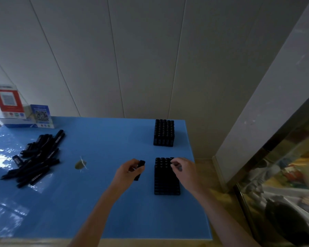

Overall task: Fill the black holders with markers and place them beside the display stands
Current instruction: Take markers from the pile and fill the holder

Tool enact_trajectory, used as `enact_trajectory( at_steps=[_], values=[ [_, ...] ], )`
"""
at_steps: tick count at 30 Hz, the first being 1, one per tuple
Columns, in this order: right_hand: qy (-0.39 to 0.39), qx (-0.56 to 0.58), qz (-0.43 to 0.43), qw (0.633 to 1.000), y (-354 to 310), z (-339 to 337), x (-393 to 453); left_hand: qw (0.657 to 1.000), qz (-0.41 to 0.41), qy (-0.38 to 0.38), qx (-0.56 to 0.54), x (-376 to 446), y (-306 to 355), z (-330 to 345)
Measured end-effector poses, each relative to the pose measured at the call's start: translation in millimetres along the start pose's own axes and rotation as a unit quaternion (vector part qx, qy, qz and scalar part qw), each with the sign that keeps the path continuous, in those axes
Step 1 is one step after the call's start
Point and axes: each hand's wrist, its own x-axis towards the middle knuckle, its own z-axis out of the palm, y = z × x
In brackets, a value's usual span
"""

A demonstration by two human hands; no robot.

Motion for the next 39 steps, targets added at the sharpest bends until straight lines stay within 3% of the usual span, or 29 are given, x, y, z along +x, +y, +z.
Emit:
enact_trajectory(
  at_steps=[4,10,16,20,23,29,34,39],
  values=[
    [-0.064,0.085,0.035,0.994,-25.3,-6.9,0.9,1.0,0.02,0.006,0.021,3.6,5.1,3.2],
    [-0.193,0.252,0.102,0.943,-49.1,-12.1,3.6,0.989,-0.005,-0.011,-0.146,-0.2,15.2,9.4],
    [-0.205,0.306,0.108,0.923,-55.4,-13.1,3.8,0.986,-0.009,-0.014,-0.168,-5.6,14.1,9.5],
    [-0.167,0.332,0.109,0.922,-54.6,-14.0,6.6,0.997,-0.007,-0.02,-0.069,-2.0,5.2,4.1],
    [-0.143,0.305,0.112,0.935,-48.6,-15.3,8.9,0.997,0.046,0.004,0.062,-1.5,0.4,-0.8],
    [-0.108,0.2,0.095,0.969,-35.4,-24.2,6.2,0.943,0.132,0.038,0.304,-5.3,-2.1,-13.6],
    [-0.103,0.104,0.073,0.987,-27.4,-31.1,2.7,0.913,0.141,0.048,0.38,-5.3,2.1,-18.0],
    [-0.136,0.094,0.087,0.982,-16.1,-35.1,-0.4,0.918,0.134,0.043,0.37,-1.7,-4.3,-21.3]
  ],
)
